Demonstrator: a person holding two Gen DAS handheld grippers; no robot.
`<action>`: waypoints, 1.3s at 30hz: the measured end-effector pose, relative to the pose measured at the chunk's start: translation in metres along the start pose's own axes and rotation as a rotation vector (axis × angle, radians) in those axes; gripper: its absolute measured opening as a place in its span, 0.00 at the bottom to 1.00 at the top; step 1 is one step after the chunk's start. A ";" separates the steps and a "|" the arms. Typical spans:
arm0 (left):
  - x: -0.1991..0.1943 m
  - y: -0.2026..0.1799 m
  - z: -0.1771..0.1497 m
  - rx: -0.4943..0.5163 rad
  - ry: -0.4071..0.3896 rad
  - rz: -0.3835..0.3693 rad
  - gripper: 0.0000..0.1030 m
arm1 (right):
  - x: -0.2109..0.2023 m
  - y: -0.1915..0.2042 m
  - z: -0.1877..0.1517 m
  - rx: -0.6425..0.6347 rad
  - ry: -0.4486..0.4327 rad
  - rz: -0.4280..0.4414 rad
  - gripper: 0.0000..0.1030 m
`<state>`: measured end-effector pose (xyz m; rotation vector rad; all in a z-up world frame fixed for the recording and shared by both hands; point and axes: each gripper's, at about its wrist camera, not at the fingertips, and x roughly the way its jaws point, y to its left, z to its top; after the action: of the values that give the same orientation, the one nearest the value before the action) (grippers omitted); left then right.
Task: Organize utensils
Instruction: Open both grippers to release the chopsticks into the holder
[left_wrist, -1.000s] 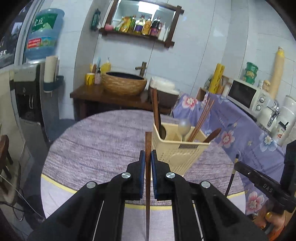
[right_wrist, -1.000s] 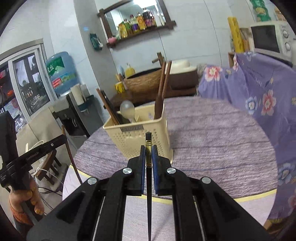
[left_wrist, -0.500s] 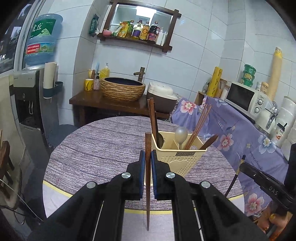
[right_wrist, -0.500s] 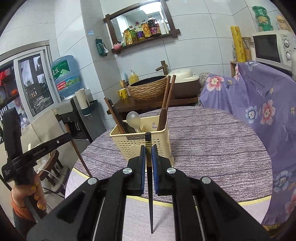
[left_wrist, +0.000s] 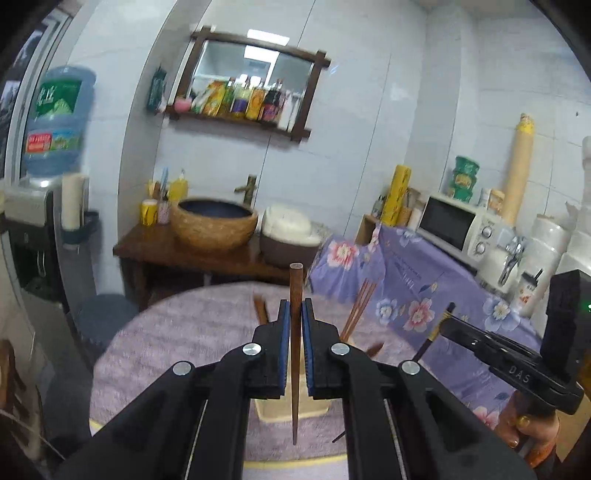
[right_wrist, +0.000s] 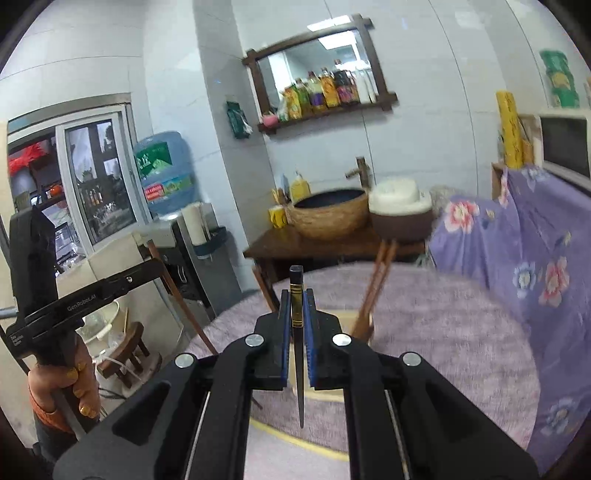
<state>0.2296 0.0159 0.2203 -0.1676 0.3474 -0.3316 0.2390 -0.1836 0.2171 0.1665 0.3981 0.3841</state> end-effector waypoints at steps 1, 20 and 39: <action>-0.002 -0.004 0.012 0.009 -0.021 0.005 0.08 | 0.000 0.003 0.013 -0.008 -0.013 0.002 0.08; 0.085 -0.021 0.027 0.012 -0.011 0.073 0.08 | 0.072 -0.009 0.058 -0.062 -0.041 -0.157 0.08; 0.139 -0.002 -0.062 0.017 0.177 0.093 0.07 | 0.122 -0.034 -0.023 -0.029 0.081 -0.190 0.07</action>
<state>0.3304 -0.0402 0.1208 -0.1051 0.5256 -0.2579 0.3444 -0.1646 0.1468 0.0840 0.4837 0.2096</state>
